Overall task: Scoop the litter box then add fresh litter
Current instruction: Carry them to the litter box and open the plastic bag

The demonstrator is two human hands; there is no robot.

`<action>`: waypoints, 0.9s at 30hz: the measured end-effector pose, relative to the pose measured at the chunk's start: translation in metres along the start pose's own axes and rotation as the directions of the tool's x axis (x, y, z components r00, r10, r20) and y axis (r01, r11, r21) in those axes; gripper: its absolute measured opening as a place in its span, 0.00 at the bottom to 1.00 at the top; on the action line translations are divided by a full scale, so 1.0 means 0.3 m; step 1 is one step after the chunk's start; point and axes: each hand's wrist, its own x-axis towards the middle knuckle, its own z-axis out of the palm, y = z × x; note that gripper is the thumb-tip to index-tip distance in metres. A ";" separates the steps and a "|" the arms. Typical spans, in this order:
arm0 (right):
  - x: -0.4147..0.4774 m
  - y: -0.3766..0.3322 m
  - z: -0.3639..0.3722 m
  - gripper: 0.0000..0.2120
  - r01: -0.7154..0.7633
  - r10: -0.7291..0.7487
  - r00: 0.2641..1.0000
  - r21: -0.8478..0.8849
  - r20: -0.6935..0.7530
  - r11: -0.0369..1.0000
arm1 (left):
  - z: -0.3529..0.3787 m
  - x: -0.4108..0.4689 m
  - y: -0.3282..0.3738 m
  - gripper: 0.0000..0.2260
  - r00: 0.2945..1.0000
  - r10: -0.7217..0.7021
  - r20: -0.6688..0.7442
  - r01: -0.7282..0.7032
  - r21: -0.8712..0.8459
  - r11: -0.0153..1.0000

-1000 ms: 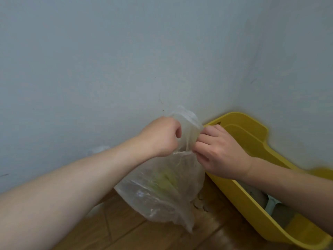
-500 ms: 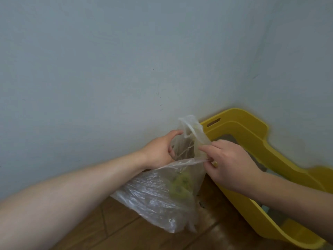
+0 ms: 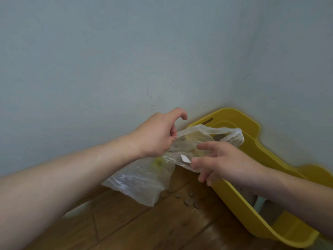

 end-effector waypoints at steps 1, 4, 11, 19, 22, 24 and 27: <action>0.008 -0.008 0.005 0.32 -0.029 0.026 1.000 0.247 0.013 0.968 | 0.002 -0.004 0.007 0.21 1.000 0.020 0.003 -0.020 0.024 1.000; 0.040 -0.021 0.009 0.20 -0.004 0.010 1.000 0.660 -0.005 0.752 | 0.016 -0.014 0.023 0.19 0.997 0.073 0.024 -0.075 0.084 0.994; 0.125 0.016 -0.027 0.05 0.494 -0.663 0.747 -0.634 -0.039 0.594 | 0.034 -0.019 0.013 0.17 0.987 0.117 0.113 -0.129 0.104 0.986; 0.187 0.058 0.004 0.34 0.499 -0.416 0.841 -0.793 0.346 0.349 | 0.021 -0.018 -0.044 0.20 0.985 0.082 0.149 -0.080 -0.022 0.997; 0.196 0.066 0.015 0.44 0.514 -0.406 0.839 -0.772 0.362 0.374 | 0.021 -0.035 -0.054 0.17 0.994 0.083 0.073 -0.090 0.095 0.991; 0.207 0.075 0.019 0.46 0.526 -0.429 0.829 -0.759 0.358 0.383 | 0.022 -0.050 -0.055 0.16 0.995 0.102 0.017 -0.103 0.218 0.970; 0.229 0.100 0.022 0.49 0.522 -0.418 0.836 -0.750 0.355 0.406 | 0.031 -0.082 -0.055 0.14 0.976 0.212 -0.052 -0.190 0.274 0.943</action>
